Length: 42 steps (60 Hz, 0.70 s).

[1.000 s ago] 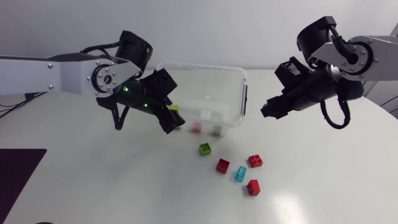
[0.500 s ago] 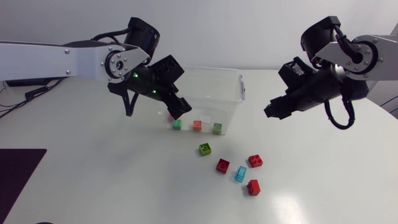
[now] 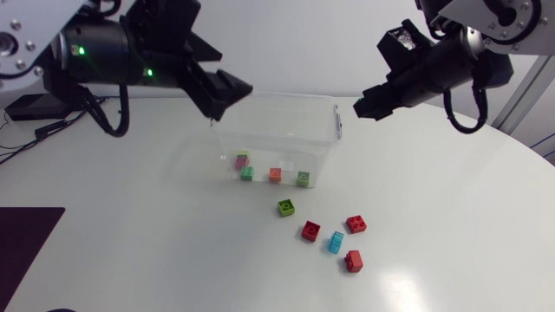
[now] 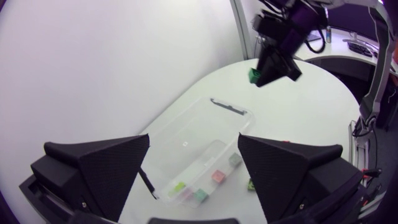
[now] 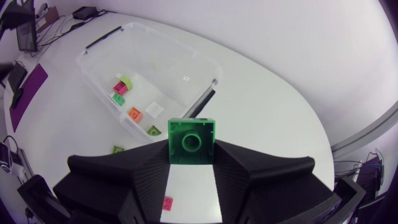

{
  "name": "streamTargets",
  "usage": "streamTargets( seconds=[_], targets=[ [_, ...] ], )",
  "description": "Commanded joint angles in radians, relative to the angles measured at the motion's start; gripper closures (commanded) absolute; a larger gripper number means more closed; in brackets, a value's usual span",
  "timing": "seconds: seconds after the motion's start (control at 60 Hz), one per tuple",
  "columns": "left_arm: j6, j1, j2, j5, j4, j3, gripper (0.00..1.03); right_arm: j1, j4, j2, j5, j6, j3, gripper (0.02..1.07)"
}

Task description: Place the duplo bricks in the container

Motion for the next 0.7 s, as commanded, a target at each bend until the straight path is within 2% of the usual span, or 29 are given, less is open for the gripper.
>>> streamTargets(
  seconds=[0.0, 0.183, 0.3, 0.583, 0.633, 0.683],
  targets=[
    [0.025, -0.018, -0.005, 0.017, -0.025, -0.113, 0.04, 0.029, -0.009, 0.059, 0.013, 0.034, 0.052, 0.71],
    [0.095, -0.06, -0.002, 0.041, -0.025, -0.269, 0.04, 0.09, 0.016, 0.179, 0.031, 0.04, 0.165, 0.71],
    [0.115, -0.081, 0.059, 0.041, 0.03, -0.325, 0.04, 0.123, 0.027, 0.249, 0.045, 0.036, 0.225, 0.7],
    [0.132, -0.143, 0.257, 0.038, 0.14, -0.337, 0.04, 0.147, 0.056, 0.415, 0.074, 0.025, 0.308, 0.68],
    [0.129, -0.152, 0.28, 0.035, 0.156, -0.334, 0.04, 0.147, 0.06, 0.432, 0.08, 0.025, 0.317, 0.6],
    [0.126, -0.161, 0.304, 0.027, 0.173, -0.328, 0.04, 0.147, 0.062, 0.446, 0.086, 0.02, 0.328, 0.43]
  ],
)
